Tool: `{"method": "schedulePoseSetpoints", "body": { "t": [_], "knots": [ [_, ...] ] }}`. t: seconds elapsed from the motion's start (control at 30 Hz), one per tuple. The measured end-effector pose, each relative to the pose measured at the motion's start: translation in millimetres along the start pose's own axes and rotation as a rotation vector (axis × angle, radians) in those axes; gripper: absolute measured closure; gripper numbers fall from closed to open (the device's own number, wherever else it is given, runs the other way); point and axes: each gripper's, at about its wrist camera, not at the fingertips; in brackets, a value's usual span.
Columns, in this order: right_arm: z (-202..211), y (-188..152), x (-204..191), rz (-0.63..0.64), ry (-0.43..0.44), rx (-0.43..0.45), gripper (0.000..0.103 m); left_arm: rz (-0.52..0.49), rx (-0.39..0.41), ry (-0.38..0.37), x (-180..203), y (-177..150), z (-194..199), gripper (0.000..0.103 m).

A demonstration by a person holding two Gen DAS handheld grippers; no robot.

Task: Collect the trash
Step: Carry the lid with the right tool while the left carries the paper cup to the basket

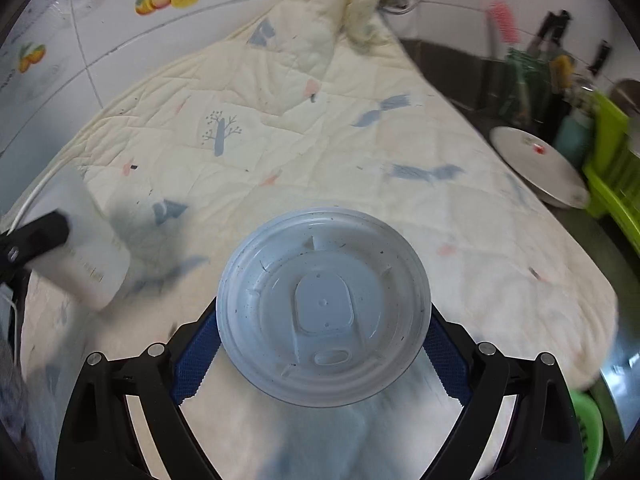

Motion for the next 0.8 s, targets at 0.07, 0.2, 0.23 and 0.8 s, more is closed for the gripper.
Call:
{"method": "schedulePoseSetpoints", "body": {
  "t": [0.07,0.2,0.23,0.8],
  "knots": [
    [18.5,-15.3,12.2,-0.008,-0.028,0.011,0.014,-0.01,-0.001,-0.019,10.6,-4.3,4.6,0.046],
    [58.9,-49.0,40.1,-0.032,-0.085,0.01,0.014,-0.044,-0.003,-0.049,32.9,-12.0,11.7,0.046],
    [69.4,-60.1,49.8,-0.04,-0.108,0.004,0.014,-0.051,-0.004,-0.062,40.4,-14.0,12.9,0.046],
    [115.4,-205.4,153.1,-0.316,-0.232,-0.101,0.014,-0.177,-0.07,-0.199,148.8,-47.8,4.9,0.046]
  ]
}}
Point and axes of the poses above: each gripper's, at about its wrist camera, not at the fingertips, and z roughly against the way its jaws point, x to its right, y to its top, and after that the axes turned 2 degrees about -z, right-handed
